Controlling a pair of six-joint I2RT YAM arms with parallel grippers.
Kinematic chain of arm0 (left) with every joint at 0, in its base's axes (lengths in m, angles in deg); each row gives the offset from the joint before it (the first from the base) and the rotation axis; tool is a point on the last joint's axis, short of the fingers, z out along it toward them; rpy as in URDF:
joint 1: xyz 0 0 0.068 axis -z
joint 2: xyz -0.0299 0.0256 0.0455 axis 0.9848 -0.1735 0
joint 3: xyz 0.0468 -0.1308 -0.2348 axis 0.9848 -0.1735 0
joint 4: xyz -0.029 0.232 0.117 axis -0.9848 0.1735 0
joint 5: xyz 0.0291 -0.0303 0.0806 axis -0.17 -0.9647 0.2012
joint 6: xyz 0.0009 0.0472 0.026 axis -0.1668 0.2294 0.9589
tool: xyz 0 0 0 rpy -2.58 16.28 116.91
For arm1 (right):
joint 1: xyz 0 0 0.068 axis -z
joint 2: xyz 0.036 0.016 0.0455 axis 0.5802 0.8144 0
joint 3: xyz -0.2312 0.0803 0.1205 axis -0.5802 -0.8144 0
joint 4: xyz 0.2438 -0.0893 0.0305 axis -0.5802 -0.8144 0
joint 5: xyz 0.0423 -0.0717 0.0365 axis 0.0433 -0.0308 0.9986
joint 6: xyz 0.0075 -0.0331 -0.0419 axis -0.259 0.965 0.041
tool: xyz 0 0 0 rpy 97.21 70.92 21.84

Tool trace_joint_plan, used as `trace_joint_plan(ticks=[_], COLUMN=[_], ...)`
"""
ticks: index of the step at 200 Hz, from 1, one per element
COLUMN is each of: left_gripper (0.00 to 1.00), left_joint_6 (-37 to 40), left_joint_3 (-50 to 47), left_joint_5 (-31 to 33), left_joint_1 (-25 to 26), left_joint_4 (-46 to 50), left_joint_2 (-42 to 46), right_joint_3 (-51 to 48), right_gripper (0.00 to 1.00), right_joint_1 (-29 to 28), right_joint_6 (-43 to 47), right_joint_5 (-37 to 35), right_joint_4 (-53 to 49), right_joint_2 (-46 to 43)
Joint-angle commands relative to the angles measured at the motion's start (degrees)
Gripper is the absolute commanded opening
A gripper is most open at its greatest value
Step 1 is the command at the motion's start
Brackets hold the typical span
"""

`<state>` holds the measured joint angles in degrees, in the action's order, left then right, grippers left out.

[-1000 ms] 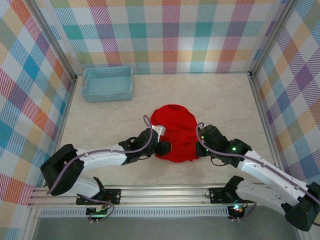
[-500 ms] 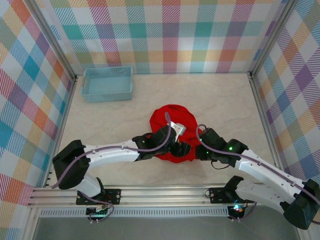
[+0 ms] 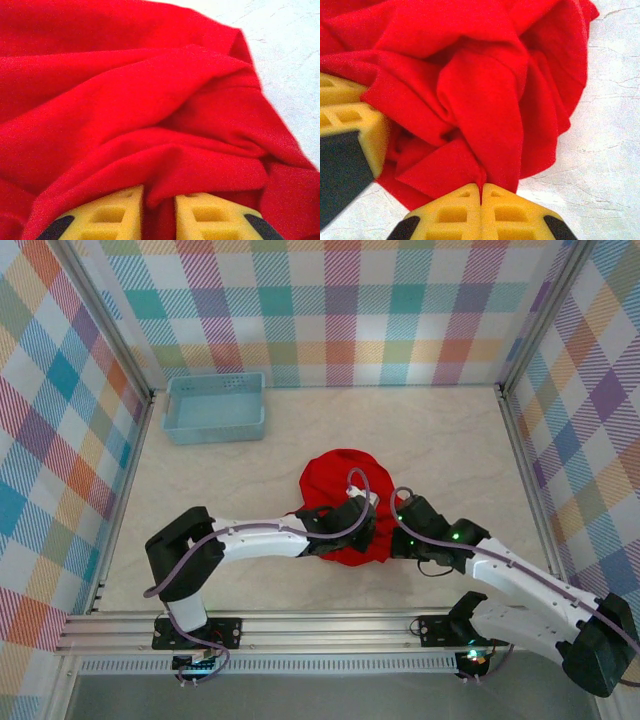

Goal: Fold the inside-out t-shirt

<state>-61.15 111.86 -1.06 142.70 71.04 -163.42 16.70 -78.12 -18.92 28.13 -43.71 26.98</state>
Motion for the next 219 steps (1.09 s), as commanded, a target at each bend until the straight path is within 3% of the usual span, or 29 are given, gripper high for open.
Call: trace_joint_plan(ticks=[1,19,60,86,120,172,219], left_gripper=[0.09,0.00,0.00,0.00,0.00,0.00,0.00], left_joint_6=[-3.06,-4.48,-5.46,-5.87,-4.52,-3.72,-4.54], left_joint_3=[-0.84,-2.80,-7.60,-10.87,-11.51,-12.71,-15.49], left_joint_5=[4.15,3.12,-0.26,-6.54,-11.62,-12.40,-14.15], left_joint_1=[-1.70,-3.12,-3.59,-3.48,-2.02,-0.03,0.06], left_joint_4=[1.03,-0.50,-5.94,-11.56,-14.07,-15.81,-18.83], left_joint_2=[0.78,2.56,9.02,12.64,13.34,13.82,15.15], right_joint_3=[-2.38,-3.92,-9.53,-10.58,-2.20,1.85,-0.57], right_gripper=[0.04,0.03,0.04,0.19,0.32,0.33,0.33], right_joint_1=[0.20,0.18,0.18,0.19,-0.10,-5.12,-5.32], right_joint_6=[-1.17,-2.67,-8.45,-7.76,-1.43,2.02,1.62], right_joint_5=[-0.40,0.07,3.16,4.47,1.83,2.27,-0.09], right_joint_4=[-2.39,-3.18,-1.14,-0.83,-5.67,-0.43,6.16], right_joint_2=[-3.44,-5.20,-7.24,-7.87,-12.21,-7.09,-1.06])
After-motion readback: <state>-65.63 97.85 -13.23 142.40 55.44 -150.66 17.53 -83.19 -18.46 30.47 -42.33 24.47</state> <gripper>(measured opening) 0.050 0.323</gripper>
